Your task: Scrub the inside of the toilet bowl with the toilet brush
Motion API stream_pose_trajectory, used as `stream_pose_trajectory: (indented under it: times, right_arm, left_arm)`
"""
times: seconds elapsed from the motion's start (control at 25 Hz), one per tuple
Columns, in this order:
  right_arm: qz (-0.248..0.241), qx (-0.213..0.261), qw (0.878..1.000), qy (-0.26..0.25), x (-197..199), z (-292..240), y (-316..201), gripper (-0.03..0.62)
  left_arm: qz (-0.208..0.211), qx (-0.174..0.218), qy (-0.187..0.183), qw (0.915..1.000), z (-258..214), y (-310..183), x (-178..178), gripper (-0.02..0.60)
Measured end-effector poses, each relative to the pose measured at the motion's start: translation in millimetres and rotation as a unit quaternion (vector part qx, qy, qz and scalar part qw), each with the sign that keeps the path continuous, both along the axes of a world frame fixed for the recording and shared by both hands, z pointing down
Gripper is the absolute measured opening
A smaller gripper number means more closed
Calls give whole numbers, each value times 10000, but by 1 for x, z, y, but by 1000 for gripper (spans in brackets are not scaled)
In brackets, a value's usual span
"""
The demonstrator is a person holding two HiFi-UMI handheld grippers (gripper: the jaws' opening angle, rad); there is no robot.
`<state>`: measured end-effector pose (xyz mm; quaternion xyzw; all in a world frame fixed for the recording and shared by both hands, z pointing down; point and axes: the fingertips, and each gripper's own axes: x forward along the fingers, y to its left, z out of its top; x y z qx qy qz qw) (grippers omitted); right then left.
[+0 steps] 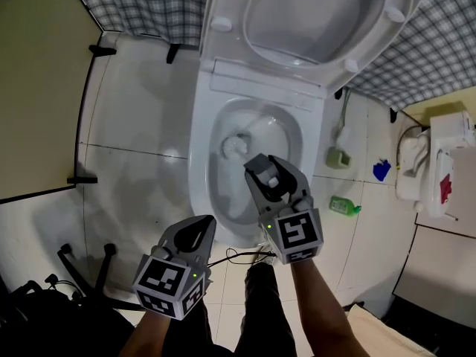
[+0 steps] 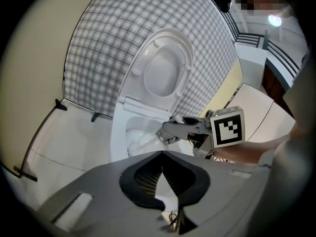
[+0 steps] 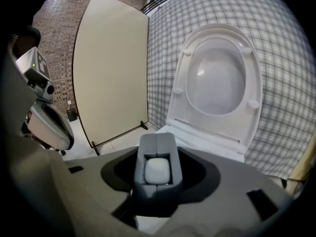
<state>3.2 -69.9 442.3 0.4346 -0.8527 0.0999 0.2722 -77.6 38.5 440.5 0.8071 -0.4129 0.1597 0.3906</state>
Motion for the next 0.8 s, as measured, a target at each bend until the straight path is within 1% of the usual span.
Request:
stream_pose_trajectory:
  times: [0.2,0.36,0.6,0.8]
  right_arm:
    - [4,201,9997,170,7,-3,-26,218]
    - [53,317,9989,348,18,-3,-35,219]
    - [326,300,9979,463,46,2,-42,219]
    - [294,355,9978,479,52,16,-51,219]
  left_arm:
    - [-19,-6,-32,10000,2,-6,-3,-6]
    - [-25,-21,-59,10000,5,-8,-7,-6]
    - [-5,-82,-33,10000,6,-8,-1,-6]
    - [18,-65,-75,9999,7,-9,-2,-6]
